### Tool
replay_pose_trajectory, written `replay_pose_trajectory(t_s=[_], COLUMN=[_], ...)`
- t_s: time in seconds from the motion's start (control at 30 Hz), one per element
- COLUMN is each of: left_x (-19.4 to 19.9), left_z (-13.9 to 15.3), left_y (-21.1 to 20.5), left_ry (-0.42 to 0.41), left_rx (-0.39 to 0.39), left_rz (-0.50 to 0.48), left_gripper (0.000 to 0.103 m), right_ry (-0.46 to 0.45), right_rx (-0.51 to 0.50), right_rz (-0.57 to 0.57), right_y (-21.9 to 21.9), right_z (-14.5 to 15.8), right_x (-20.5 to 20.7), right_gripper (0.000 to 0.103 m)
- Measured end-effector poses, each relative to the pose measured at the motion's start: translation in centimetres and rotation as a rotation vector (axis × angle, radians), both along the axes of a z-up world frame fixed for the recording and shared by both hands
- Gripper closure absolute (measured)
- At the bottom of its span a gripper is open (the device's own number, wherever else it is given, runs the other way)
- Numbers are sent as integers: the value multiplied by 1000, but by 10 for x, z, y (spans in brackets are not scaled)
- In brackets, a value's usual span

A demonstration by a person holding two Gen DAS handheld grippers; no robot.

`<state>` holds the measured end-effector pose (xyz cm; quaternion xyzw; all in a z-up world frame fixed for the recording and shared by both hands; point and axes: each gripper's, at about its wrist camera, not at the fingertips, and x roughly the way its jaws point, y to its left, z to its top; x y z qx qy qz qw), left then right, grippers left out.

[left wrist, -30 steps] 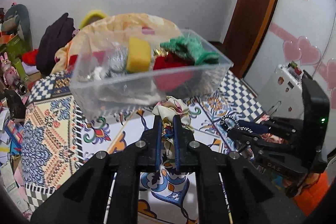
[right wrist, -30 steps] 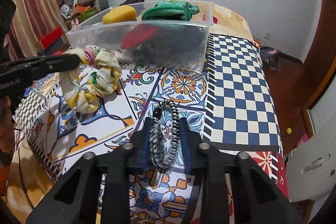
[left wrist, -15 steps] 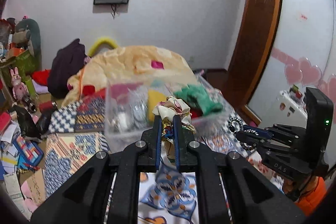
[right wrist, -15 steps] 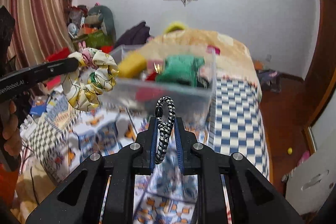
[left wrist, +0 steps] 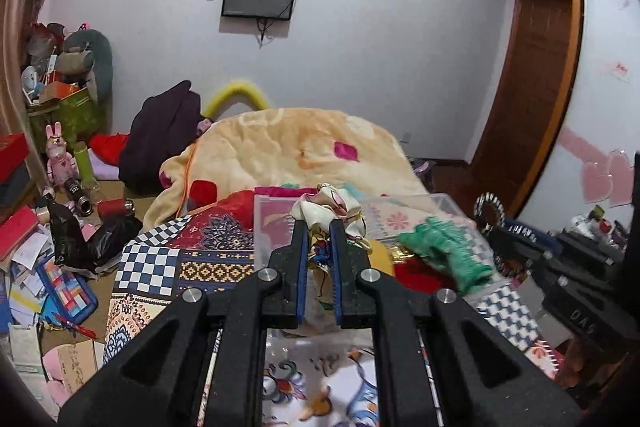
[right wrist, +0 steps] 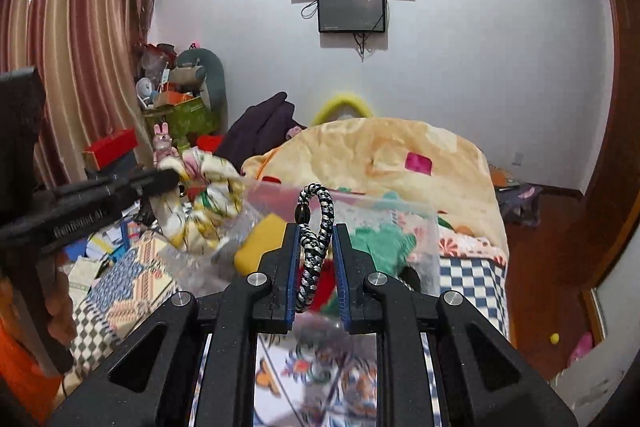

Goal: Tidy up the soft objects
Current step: 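Drop scrunchie and braided bracelet into the clear box and release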

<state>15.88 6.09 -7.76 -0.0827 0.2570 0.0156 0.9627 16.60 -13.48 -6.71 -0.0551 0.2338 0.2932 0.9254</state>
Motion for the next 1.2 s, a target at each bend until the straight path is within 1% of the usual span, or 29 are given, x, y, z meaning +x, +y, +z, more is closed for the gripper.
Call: replay_pose_trajectory(t_s=[0.1,0.23,0.33,0.47,0.5,0.53,0.57,0.6,0.63,0.67,0.73,0.87,0.93,1.03,1.13,1.2], left_x=[14,29,33,34,33,32,31,30,28,26,23,16,9,-6,-29,-43], left_z=[-15,-35,-42,-46,-47,-47,-47,-47,-47,-46,-44,-37,-27,-9,17,32], left_y=[2,4,2,-1,-2,-2,-2,-2,-2,-2,0,2,1,-5,-15,-21], left_ry=[47,110,134,152,150,155,159,159,159,155,151,140,115,62,-19,-67], left_rx=[7,-6,-11,5,13,14,14,12,9,3,-7,-20,-14,7,48,60], left_rz=[4,-6,-13,-15,-20,-22,-21,-20,-20,-19,-24,-35,-40,-47,-56,-65], left_gripper=[94,94,94,92,91,87,80,77,70,64,61,60,60,60,60,60], right_ry=[16,63,97,128,132,135,136,134,127,121,106,64,46,7,-23,-49], right_rx=[-10,-25,-48,-85,-94,-99,-99,-98,-96,-97,-102,-103,-97,-70,-36,-11], right_rz=[-9,-3,6,15,15,14,14,14,12,11,10,3,1,1,4,7], right_y=[7,15,19,23,23,23,23,21,20,21,20,19,17,9,1,-4], right_z=[-4,-17,-28,-40,-42,-42,-42,-41,-40,-38,-33,-19,-13,4,19,31], right_x=[13,25,30,32,31,32,30,31,28,29,26,20,17,5,-5,-15], right_gripper=[88,88,88,88,86,80,72,68,64,61,57,54,54,54,54,54])
